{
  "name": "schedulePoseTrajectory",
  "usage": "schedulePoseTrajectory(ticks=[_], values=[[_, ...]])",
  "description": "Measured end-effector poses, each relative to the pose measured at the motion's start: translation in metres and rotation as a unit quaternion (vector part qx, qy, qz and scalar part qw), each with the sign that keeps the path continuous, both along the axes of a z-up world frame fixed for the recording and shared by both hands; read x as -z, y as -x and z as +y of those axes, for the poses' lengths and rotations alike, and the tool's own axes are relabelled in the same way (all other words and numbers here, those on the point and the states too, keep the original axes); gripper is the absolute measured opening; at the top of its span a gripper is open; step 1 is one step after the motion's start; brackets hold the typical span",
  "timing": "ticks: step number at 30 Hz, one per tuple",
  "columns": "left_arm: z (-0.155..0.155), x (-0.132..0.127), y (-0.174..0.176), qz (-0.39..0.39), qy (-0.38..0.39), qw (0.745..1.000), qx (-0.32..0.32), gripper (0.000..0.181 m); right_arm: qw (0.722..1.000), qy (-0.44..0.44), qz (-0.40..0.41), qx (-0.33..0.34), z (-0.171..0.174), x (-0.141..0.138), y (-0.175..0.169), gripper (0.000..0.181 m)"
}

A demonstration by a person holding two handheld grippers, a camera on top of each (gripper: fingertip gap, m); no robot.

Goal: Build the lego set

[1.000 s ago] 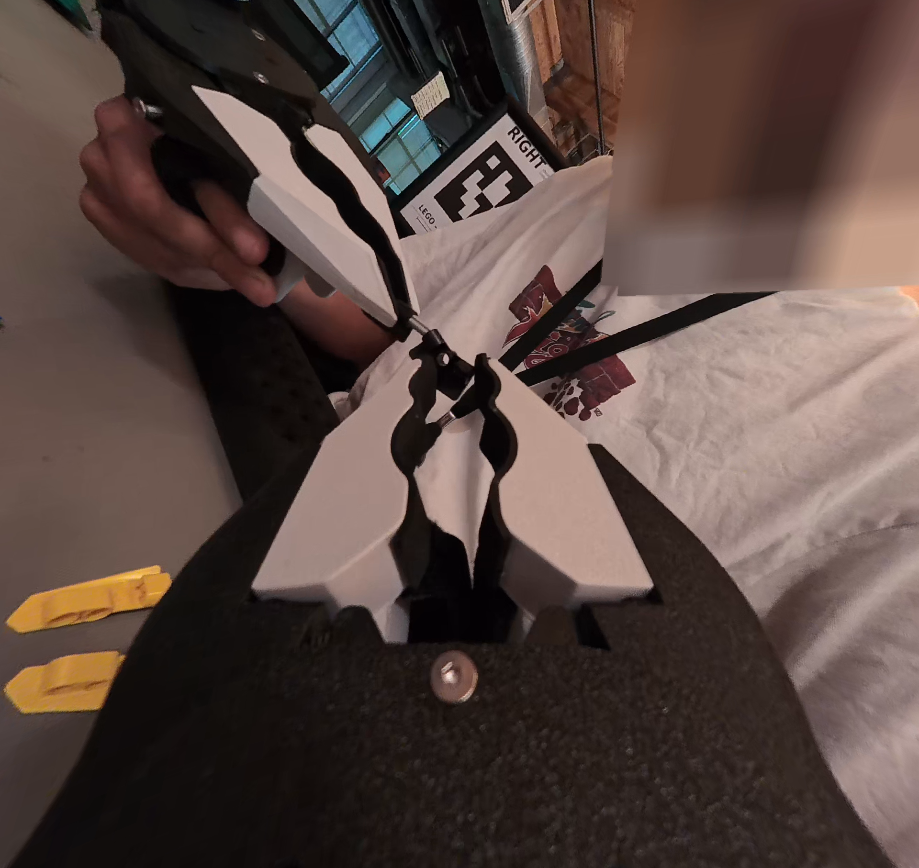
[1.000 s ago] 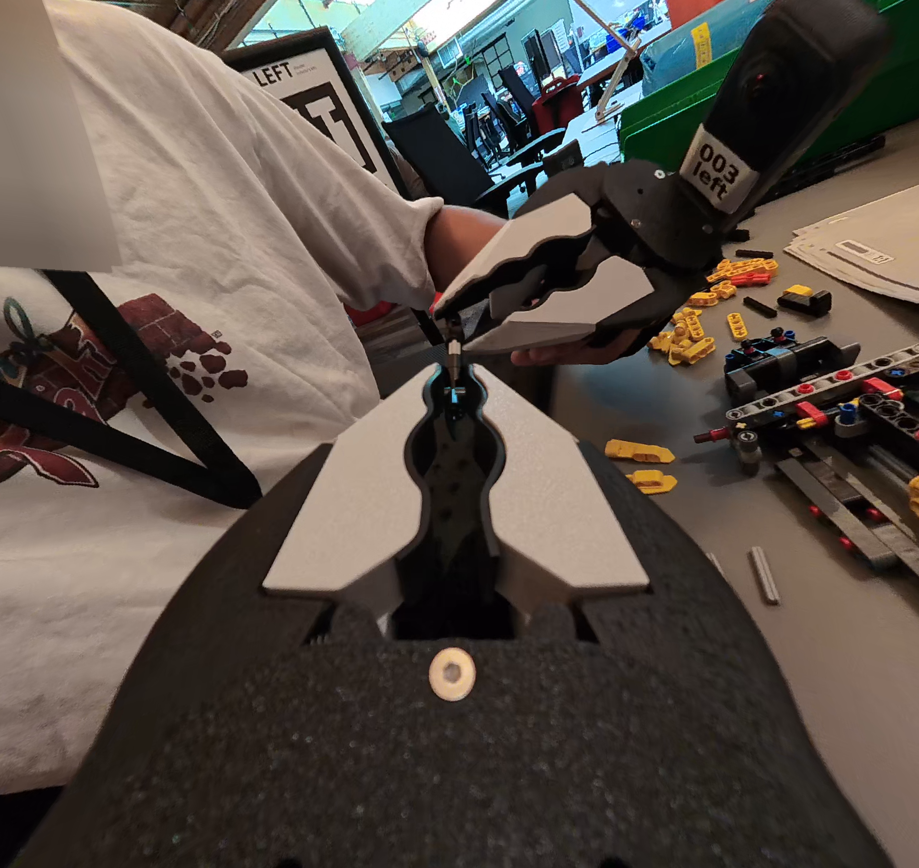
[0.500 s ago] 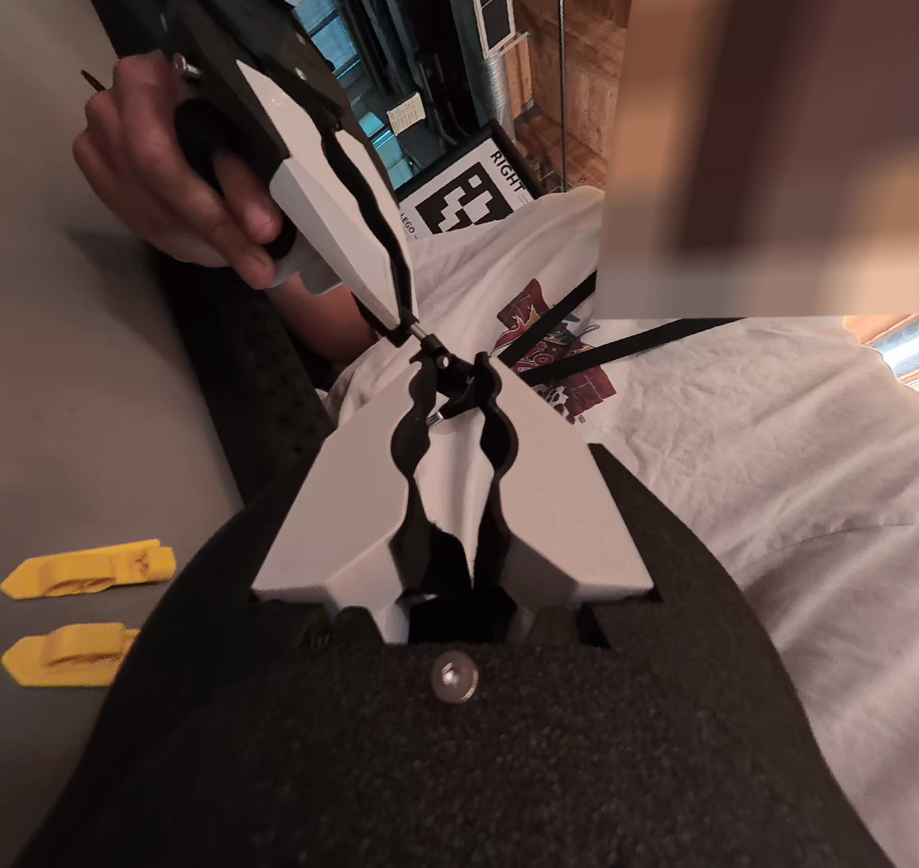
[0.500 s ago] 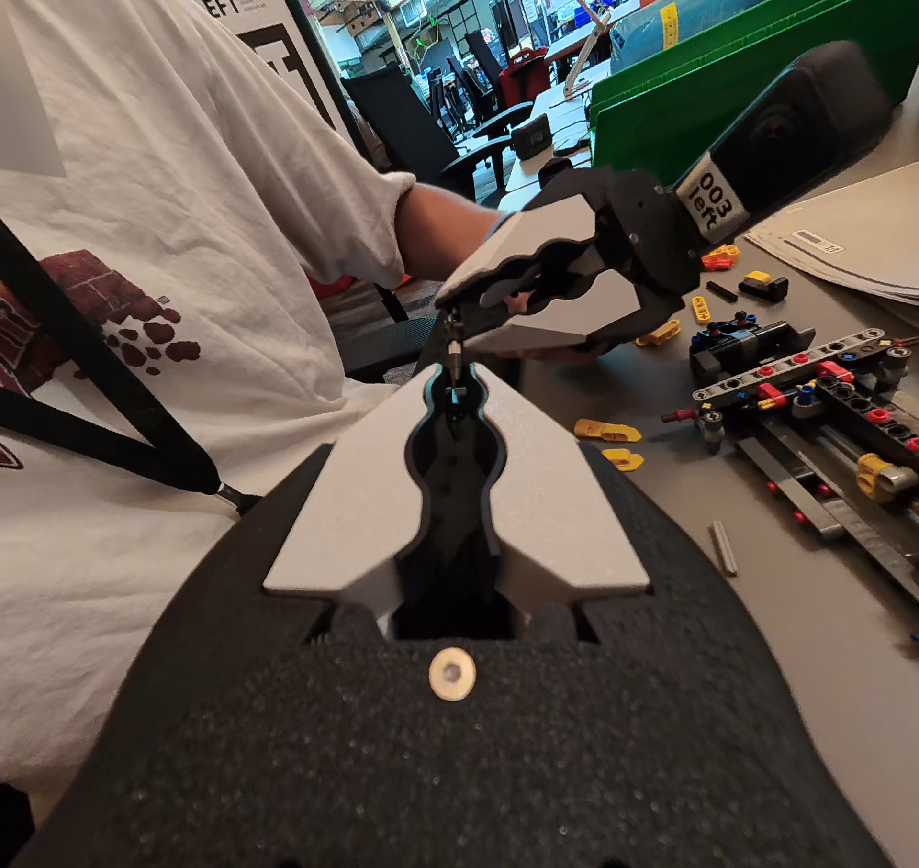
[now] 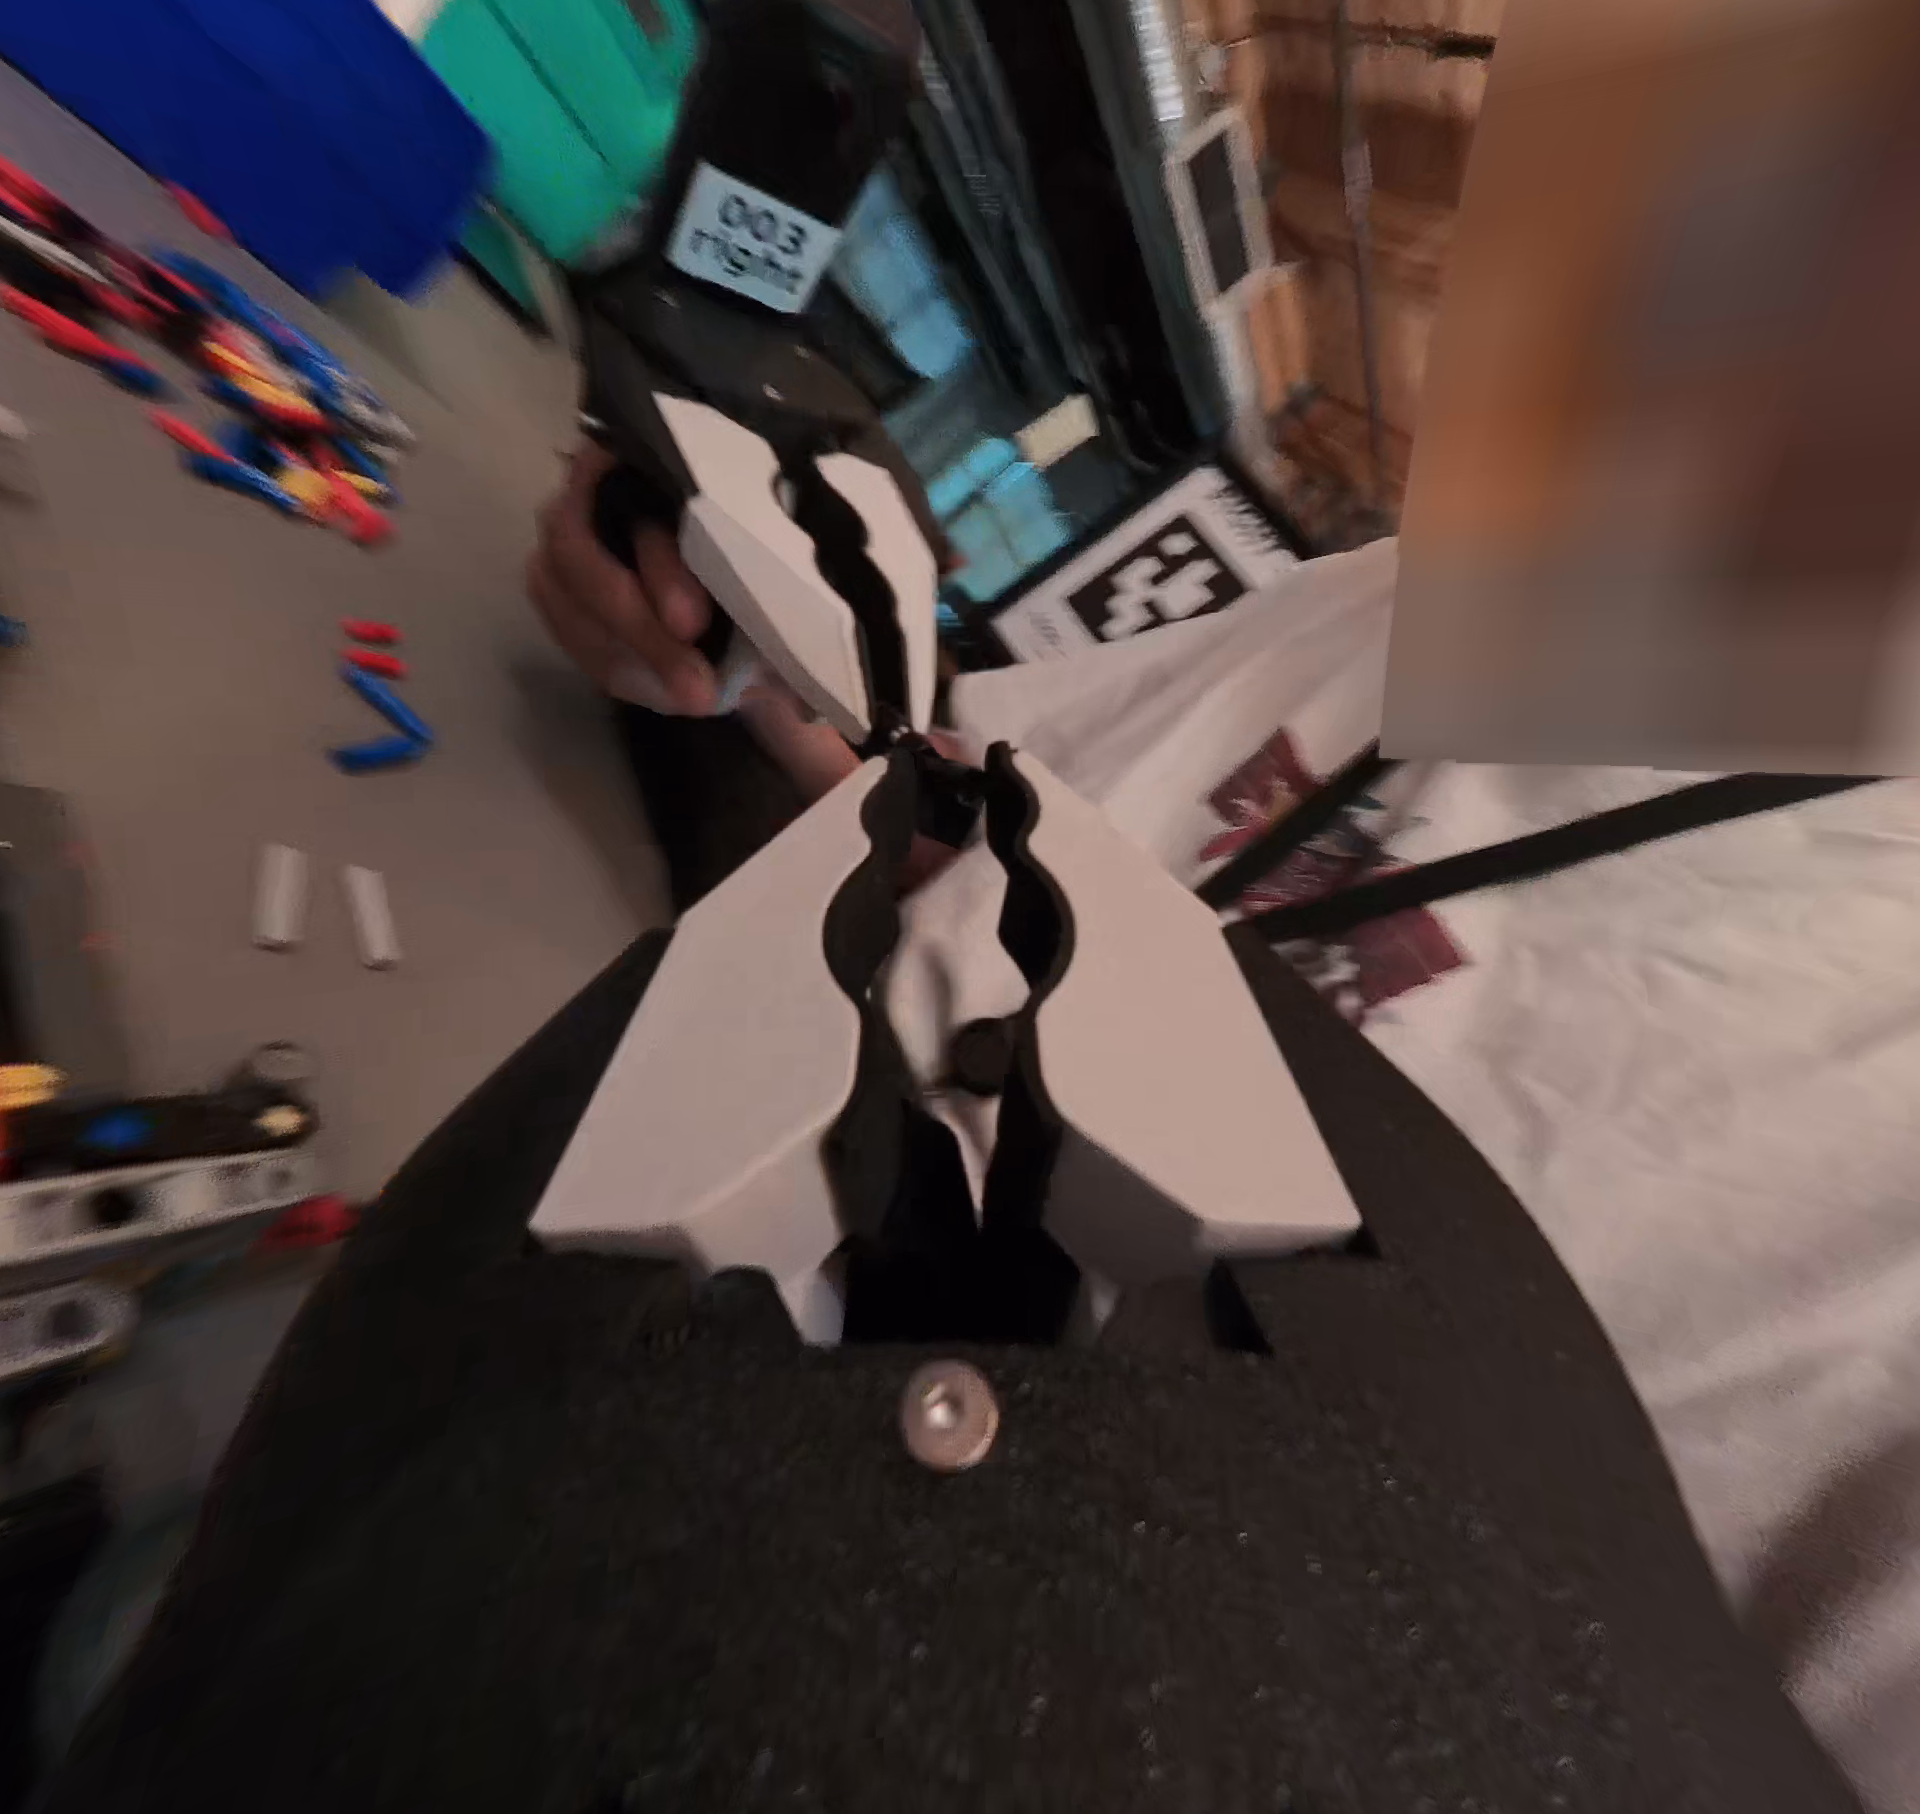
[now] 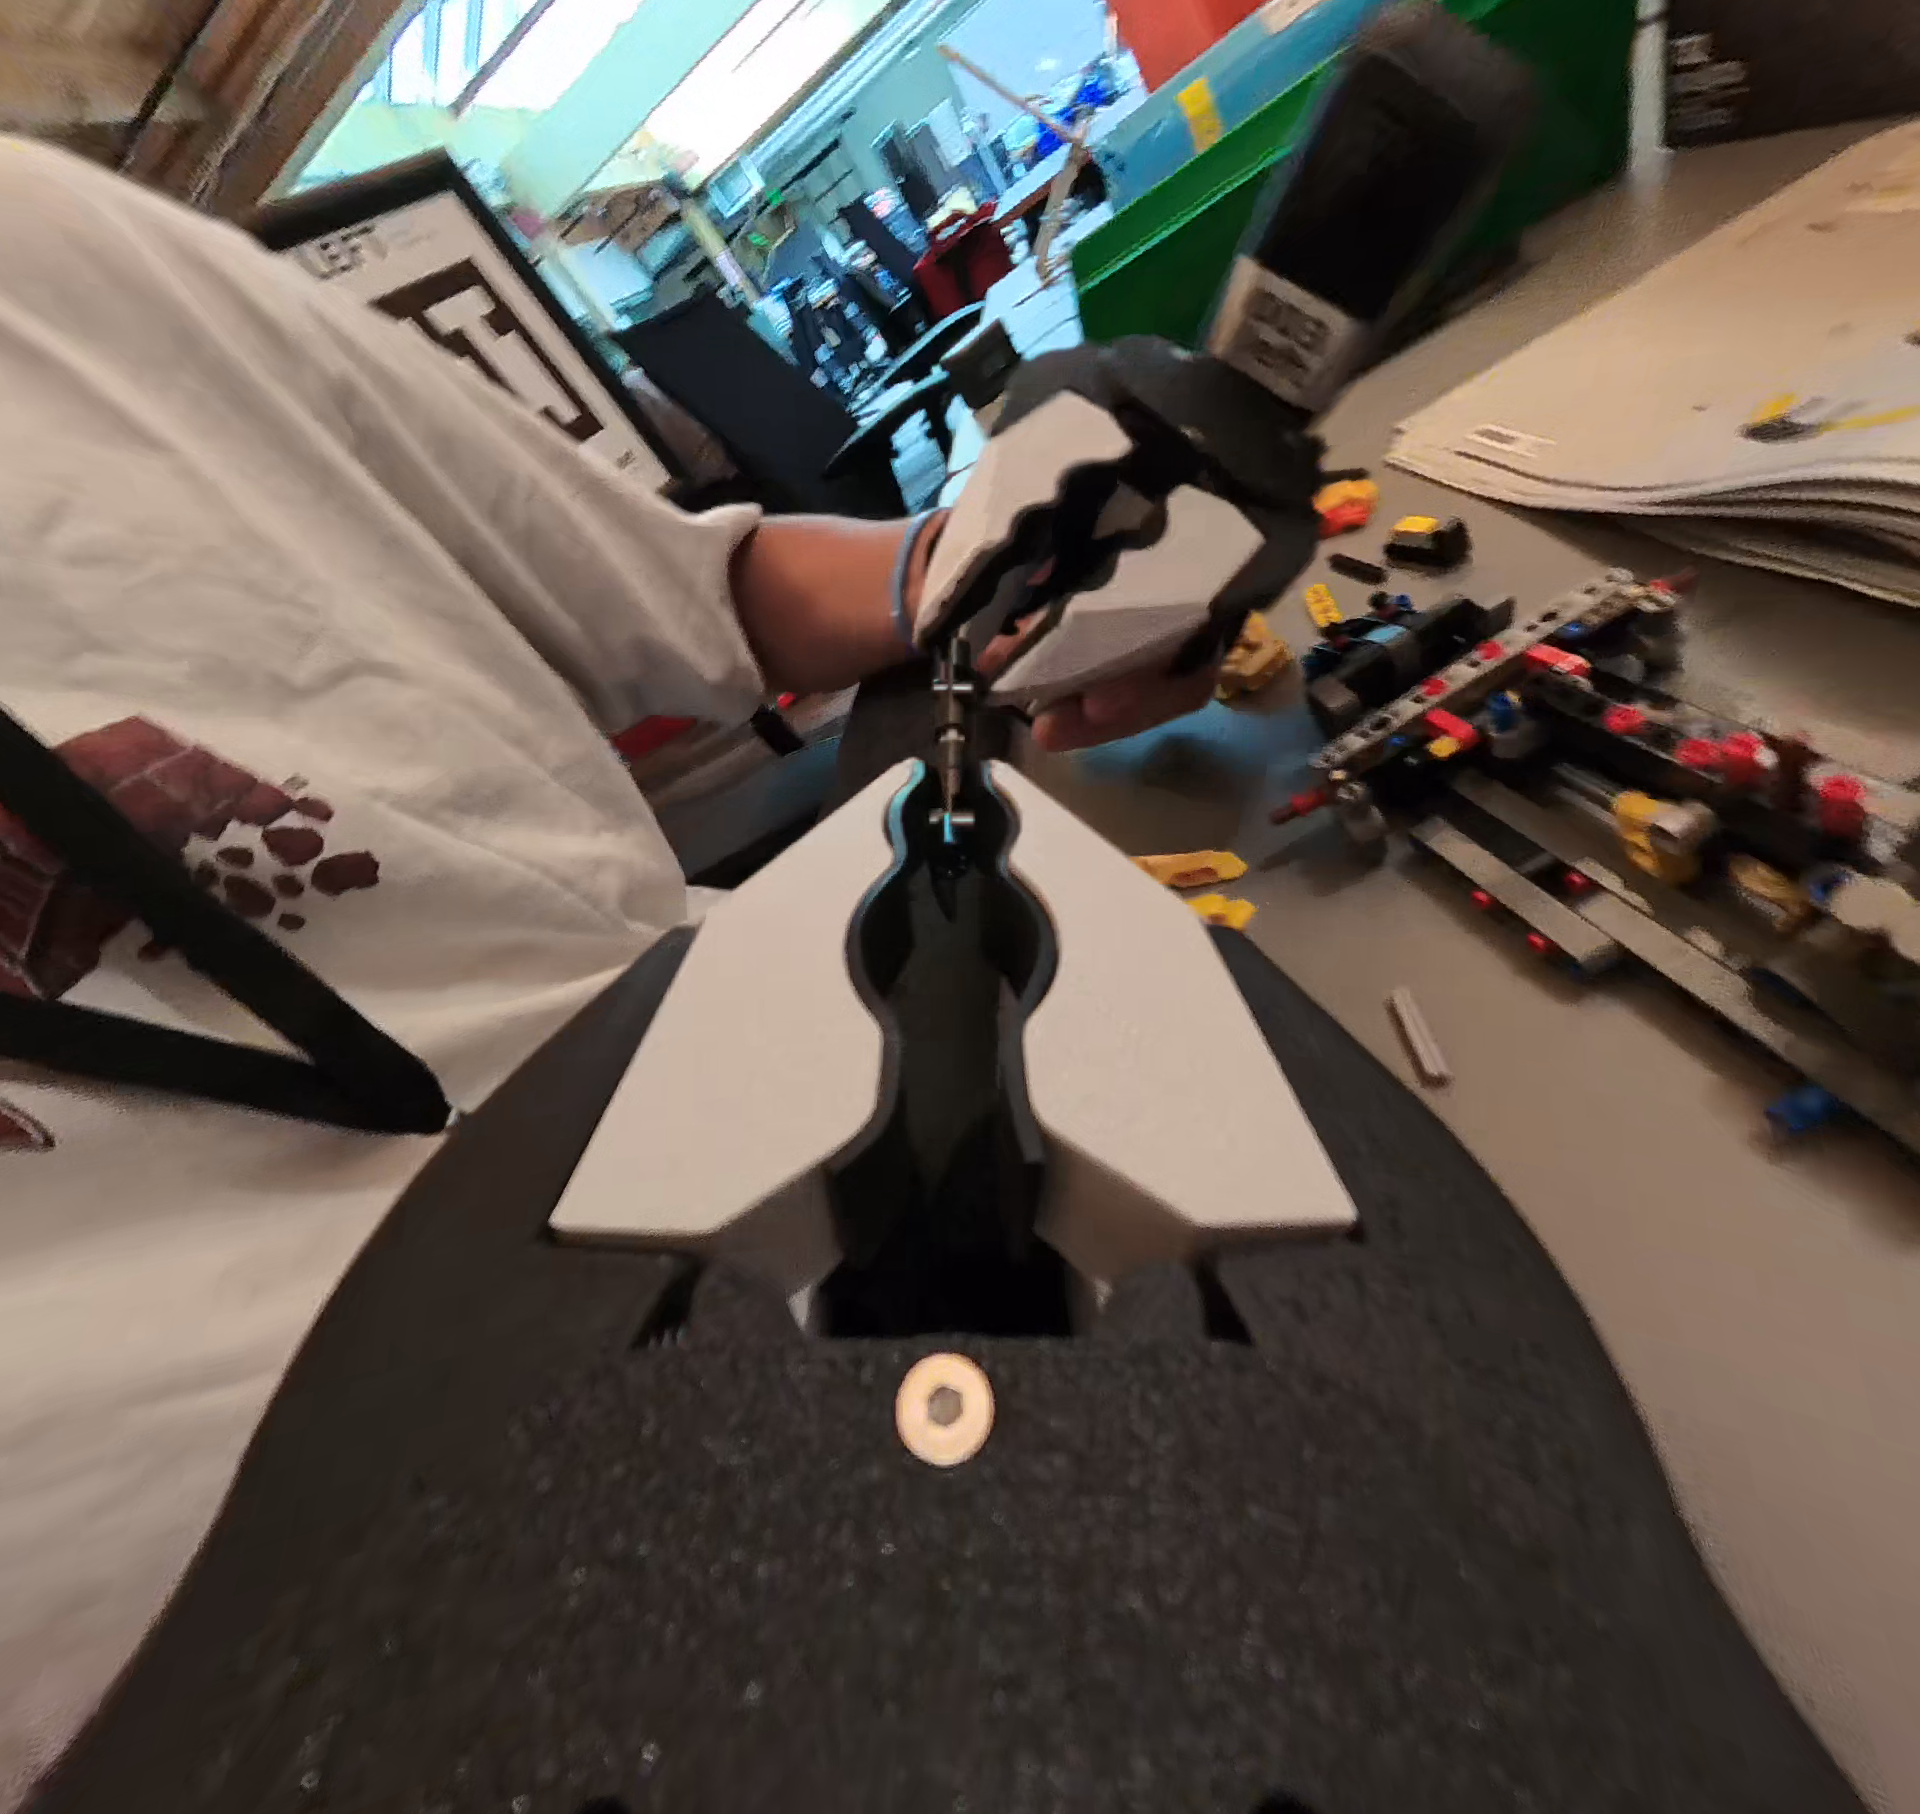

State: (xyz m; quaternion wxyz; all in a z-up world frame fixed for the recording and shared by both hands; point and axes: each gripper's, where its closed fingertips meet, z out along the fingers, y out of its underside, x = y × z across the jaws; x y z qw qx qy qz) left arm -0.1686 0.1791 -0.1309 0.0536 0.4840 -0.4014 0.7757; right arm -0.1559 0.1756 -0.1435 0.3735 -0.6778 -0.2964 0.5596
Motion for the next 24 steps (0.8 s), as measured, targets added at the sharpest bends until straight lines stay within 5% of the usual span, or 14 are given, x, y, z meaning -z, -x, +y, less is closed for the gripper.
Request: schedulePoseTrajectory(ticks=[7,24], values=[[0.005,0.023,-0.004,0.020,-0.186,0.980,-0.074,0.011,0.998,0.014,-0.008,0.055,0.016,0.005,-0.001,0.006],[0.009,0.030,-0.008,0.024,-0.209,0.973,-0.096,0.006,0.997,0.011,-0.044,0.055,0.016,0.017,0.003,0.006]])
